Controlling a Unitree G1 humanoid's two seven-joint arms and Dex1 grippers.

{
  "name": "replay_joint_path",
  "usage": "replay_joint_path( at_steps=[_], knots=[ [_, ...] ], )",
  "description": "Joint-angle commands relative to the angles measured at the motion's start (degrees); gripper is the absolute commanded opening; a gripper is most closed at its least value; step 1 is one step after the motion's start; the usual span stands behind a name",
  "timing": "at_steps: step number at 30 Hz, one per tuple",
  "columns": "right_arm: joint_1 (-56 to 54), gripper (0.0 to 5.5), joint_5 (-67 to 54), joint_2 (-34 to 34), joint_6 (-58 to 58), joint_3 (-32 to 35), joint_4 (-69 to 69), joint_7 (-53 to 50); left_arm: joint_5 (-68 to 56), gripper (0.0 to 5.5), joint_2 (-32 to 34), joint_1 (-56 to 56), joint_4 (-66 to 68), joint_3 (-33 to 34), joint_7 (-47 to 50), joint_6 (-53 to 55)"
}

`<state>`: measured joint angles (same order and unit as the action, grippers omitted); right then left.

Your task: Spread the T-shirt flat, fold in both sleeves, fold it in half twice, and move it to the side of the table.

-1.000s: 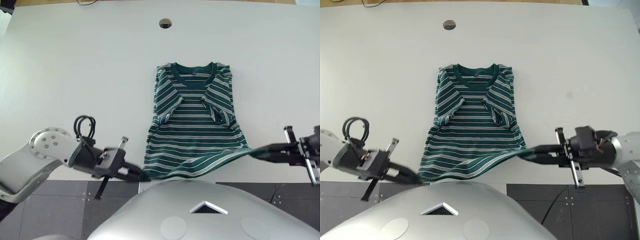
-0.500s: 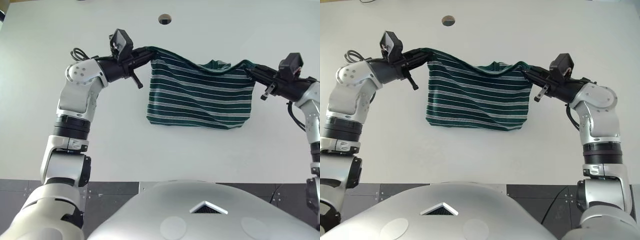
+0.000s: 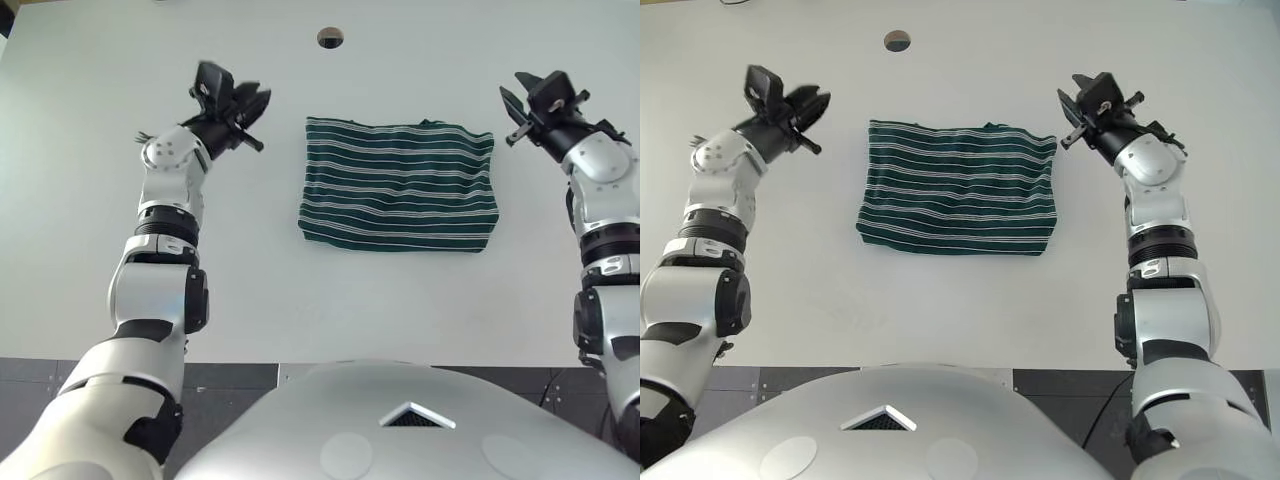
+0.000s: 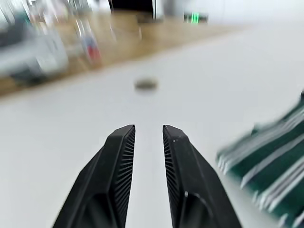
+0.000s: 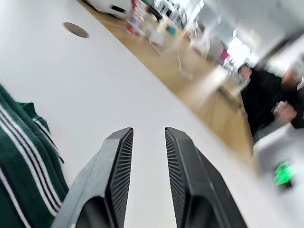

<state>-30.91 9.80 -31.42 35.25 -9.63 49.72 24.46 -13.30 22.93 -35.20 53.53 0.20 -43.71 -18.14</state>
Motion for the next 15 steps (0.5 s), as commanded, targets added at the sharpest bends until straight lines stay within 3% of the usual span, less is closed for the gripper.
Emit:
replay_joint_path(
  at_steps=[1, 6, 9, 12, 15],
  knots=[
    [2.3, 1.24, 8.0, -2.2, 10.0, -6.6, -6.0, 2.9, 5.4, 1.08, 2.5, 12.9, -24.2, -9.1, -10.1, -13.1],
    [1.9, 1.24, 14.0, -6.3, 8.9, -10.9, -4.8, 8.0, 28.5, 1.08, 9.4, 19.4, -30.2, -18.6, -6.7, -26.4],
    [1.3, 1.24, 17.6, -9.1, 5.7, -13.5, -6.3, 13.1, 50.1, 1.08, 13.6, 16.0, -24.7, -25.6, 3.9, -29.5],
    [4.7, 1.24, 14.4, -12.4, -1.3, -17.4, -16.3, 30.4, 73.3, 1.08, 16.0, 6.2, -17.3, -36.8, 19.4, -26.4],
    [11.6, 1.24, 2.7, -15.9, -14.8, -23.1, -37.7, 51.2, 86.4, 1.08, 13.8, -5.2, -11.6, -46.0, 31.3, -23.8]
  ],
)
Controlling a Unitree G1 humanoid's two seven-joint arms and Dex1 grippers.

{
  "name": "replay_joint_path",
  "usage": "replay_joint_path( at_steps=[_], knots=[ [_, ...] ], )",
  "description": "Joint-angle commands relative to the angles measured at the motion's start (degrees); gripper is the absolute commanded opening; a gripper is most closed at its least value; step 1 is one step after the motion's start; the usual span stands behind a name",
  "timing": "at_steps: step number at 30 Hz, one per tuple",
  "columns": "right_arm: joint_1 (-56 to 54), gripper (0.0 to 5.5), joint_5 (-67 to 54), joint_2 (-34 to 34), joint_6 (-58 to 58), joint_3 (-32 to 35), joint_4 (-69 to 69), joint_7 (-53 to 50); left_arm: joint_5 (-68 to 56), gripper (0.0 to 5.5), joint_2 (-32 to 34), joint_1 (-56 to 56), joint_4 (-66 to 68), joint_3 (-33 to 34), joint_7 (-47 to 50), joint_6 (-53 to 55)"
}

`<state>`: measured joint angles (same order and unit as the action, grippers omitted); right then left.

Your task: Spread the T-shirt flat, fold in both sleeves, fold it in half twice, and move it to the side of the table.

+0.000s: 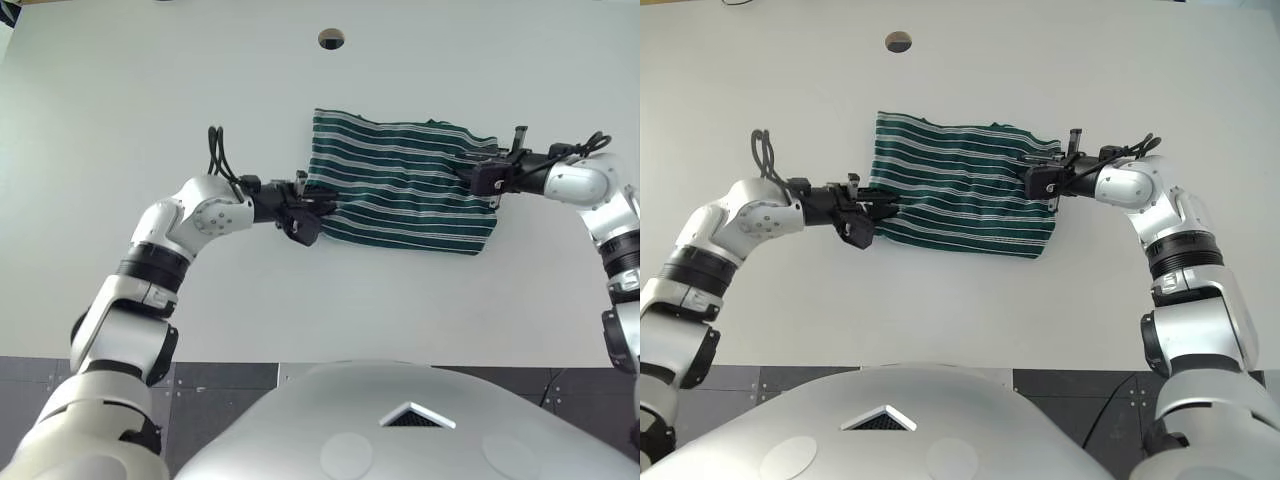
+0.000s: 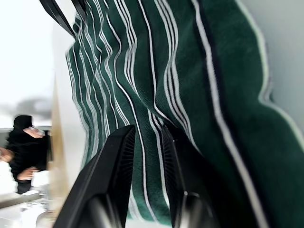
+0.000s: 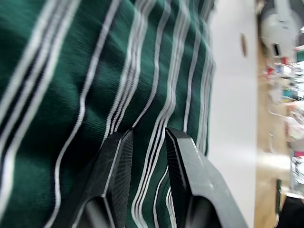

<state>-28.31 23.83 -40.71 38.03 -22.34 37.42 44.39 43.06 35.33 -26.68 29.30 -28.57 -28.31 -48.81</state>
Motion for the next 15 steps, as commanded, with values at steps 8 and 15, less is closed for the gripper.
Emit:
replay_joint_path(
  at_steps=[8, 15],
  knots=[
    [5.6, 1.24, -23.4, 10.5, -40.4, -21.1, -44.7, 36.8, 51.4, 1.08, -10.8, -35.6, 26.4, -36.9, 53.0, 14.9],
    [7.8, 1.24, -21.1, 9.3, -38.3, -15.6, -42.2, 29.9, 53.3, 1.08, -11.5, -34.1, 35.7, -44.4, 69.7, 18.8]
  ],
)
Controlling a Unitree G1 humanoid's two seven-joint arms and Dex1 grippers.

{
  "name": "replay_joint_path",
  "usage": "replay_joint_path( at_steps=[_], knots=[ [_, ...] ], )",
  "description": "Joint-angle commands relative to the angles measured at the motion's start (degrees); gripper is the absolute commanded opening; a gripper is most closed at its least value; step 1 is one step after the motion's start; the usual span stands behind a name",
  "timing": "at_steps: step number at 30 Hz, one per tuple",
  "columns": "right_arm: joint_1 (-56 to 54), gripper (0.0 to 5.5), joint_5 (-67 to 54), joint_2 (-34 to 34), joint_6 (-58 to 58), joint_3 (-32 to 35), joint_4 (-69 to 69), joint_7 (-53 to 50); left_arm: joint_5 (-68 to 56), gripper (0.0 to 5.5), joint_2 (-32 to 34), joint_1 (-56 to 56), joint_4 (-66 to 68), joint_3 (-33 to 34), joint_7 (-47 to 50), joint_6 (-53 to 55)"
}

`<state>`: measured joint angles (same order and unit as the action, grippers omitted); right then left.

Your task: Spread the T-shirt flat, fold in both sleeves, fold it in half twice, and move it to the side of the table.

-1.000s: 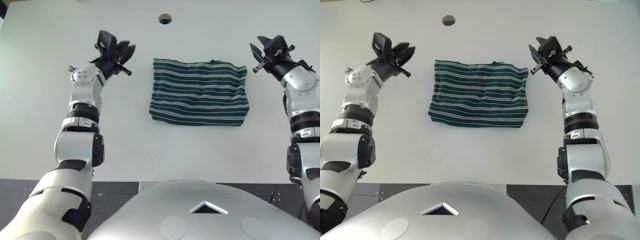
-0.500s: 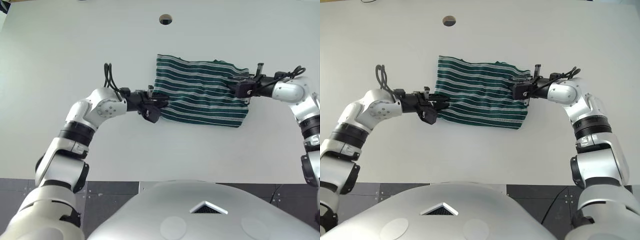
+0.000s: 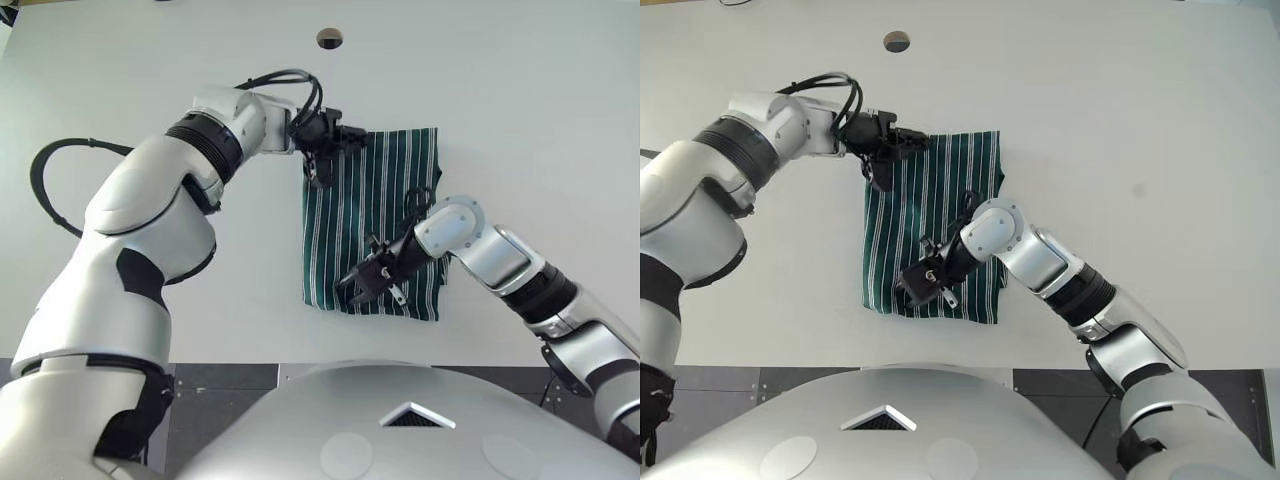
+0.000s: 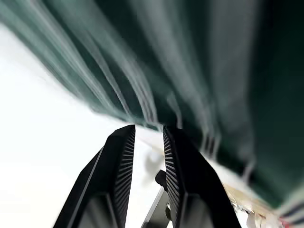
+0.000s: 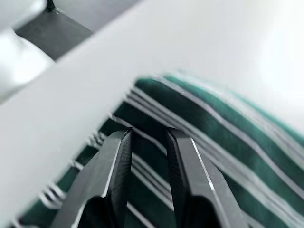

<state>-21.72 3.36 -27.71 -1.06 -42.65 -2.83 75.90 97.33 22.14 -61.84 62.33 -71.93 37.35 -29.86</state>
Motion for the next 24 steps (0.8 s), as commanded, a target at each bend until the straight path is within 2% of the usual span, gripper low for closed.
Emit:
replay_joint_path(
  at_steps=[1, 3, 5, 7, 9, 11, 12, 14, 16, 21, 24],
  knots=[
    [2.4, 1.24, -3.4, -5.4, -0.2, 7.9, -4.9, -1.6, -4.3, 1.08, 4.1, 1.7, 1.5, 1.3, 5.8, -2.6],
    [5.1, 1.24, -12.8, -8.5, -5.5, 15.4, -12.4, -1.1, -13.7, 1.08, 11.0, 3.5, -6.5, 8.0, 8.9, -9.5],
    [8.1, 1.24, -25.3, -13.0, -12.6, 25.3, -18.3, 0.0, -33.0, 1.08, 22.4, 8.7, -26.2, 19.0, 3.7, -20.3],
    [12.2, 1.24, -30.7, -17.8, -14.1, 33.6, -17.1, 1.5, -52.1, 1.08, 32.8, 15.4, -42.6, 24.0, -5.2, -24.9],
    [20.1, 1.24, -27.8, -22.7, -7.1, 40.8, -8.9, 2.9, -67.4, 1.08, 43.7, 23.6, -52.2, 21.5, -13.6, -26.1],
    [29.2, 1.24, -22.9, -26.6, 2.8, 45.6, -0.1, 3.8, -75.2, 1.08, 51.6, 32.8, -54.6, 16.6, -23.2, -25.1],
    [33.2, 1.42, -20.5, -27.9, 7.9, 47.1, 3.2, 3.8, -77.0, 1.08, 54.3, 38.0, -54.9, 14.4, -27.8, -24.0],
    [38.7, 1.74, -18.4, -28.5, 14.9, 49.3, 6.1, 3.8, -78.2, 1.39, 57.4, 45.8, -55.9, 13.5, -34.2, -21.6],
    [40.3, 2.18, -16.3, -28.1, 22.3, 49.1, 7.3, 3.2, -76.3, 1.80, 57.8, 50.6, -56.0, 15.8, -38.0, -19.7],
    [35.6, 3.06, -8.4, -24.8, 41.5, 45.0, 12.3, -1.1, -70.0, 2.51, 53.6, 57.5, -53.2, 21.6, -44.4, -17.7],
    [30.7, 3.09, 1.7, -20.3, 54.6, 41.3, 17.1, -8.7, -65.8, 2.53, 49.2, 58.1, -51.9, 24.6, -46.8, -17.0]
  ],
)
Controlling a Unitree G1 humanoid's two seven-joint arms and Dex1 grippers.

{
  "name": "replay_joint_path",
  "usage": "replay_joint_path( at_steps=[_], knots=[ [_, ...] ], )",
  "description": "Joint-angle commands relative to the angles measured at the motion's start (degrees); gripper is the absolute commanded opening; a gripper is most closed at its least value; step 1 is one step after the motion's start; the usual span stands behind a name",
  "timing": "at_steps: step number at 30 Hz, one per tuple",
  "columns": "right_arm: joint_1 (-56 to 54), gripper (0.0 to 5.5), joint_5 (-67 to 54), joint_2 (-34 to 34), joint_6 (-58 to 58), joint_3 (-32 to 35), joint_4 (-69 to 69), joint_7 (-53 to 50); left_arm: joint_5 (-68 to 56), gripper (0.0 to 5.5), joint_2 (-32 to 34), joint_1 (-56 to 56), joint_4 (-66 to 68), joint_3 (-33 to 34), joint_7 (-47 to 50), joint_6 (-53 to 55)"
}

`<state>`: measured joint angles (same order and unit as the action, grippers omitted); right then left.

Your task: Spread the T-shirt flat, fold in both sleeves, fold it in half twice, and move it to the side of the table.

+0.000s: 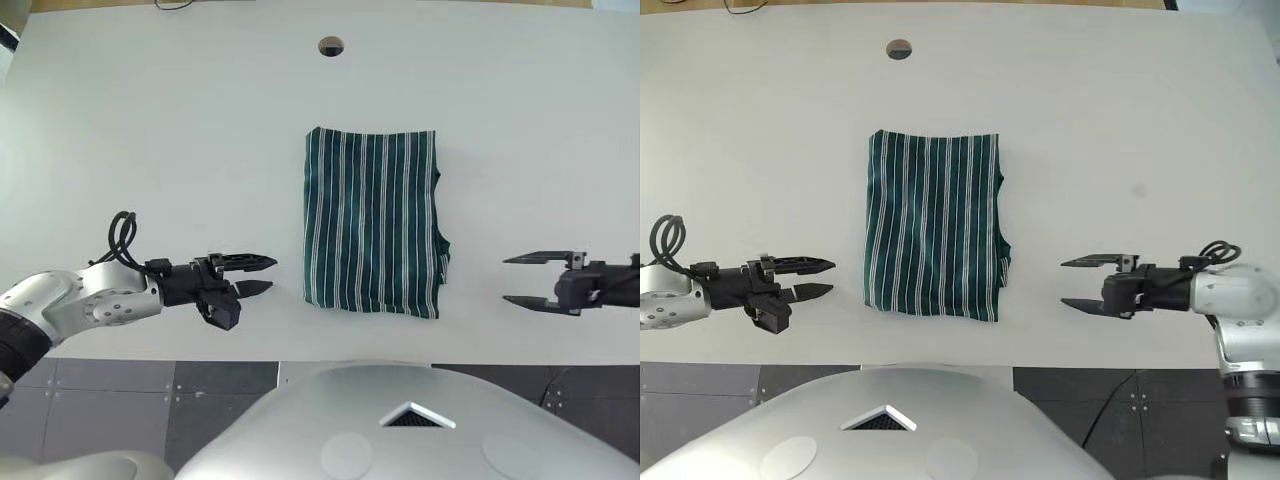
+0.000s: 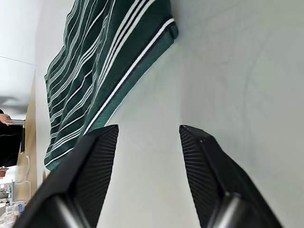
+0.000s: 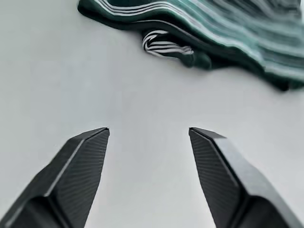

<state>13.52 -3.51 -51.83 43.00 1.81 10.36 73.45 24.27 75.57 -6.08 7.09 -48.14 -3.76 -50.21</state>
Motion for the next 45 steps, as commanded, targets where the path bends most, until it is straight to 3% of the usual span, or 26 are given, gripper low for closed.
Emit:
replay_joint_path(
  at_steps=[1, 9, 24, 31, 39, 45],
  knots=[
    [-6.0, 3.09, 12.2, 5.0, 13.1, -4.3, 5.4, -8.8, 8.0, 2.53, -5.5, 2.2, 3.0, 1.8, -6.6, 3.6],
    [-13.0, 3.09, 28.3, 7.0, 21.3, -14.5, 11.7, -21.1, 6.9, 2.53, -12.6, 0.9, -0.5, 6.2, -18.5, 2.9],
    [-16.4, 3.09, 29.4, 7.2, 18.5, -27.8, 9.7, -28.0, 1.2, 2.53, -18.0, 2.6, -7.0, 9.1, -32.3, 4.8],
    [-17.7, 1.74, 29.6, 6.9, 16.5, -28.9, 9.3, -30.6, -0.7, 1.37, -18.6, 3.9, -7.6, 11.0, -35.9, 5.6],
    [-18.8, 0.28, 28.9, 6.6, 15.5, -30.2, 10.5, -31.7, 2.4, 0.20, -21.9, 3.1, -1.2, 12.9, -33.8, 1.8],
    [-19.2, 0.14, 25.8, 6.0, 14.5, -31.6, 10.0, -30.2, 0.9, 0.13, -23.7, 3.8, -0.2, 13.5, -34.3, 0.4]
  ],
)
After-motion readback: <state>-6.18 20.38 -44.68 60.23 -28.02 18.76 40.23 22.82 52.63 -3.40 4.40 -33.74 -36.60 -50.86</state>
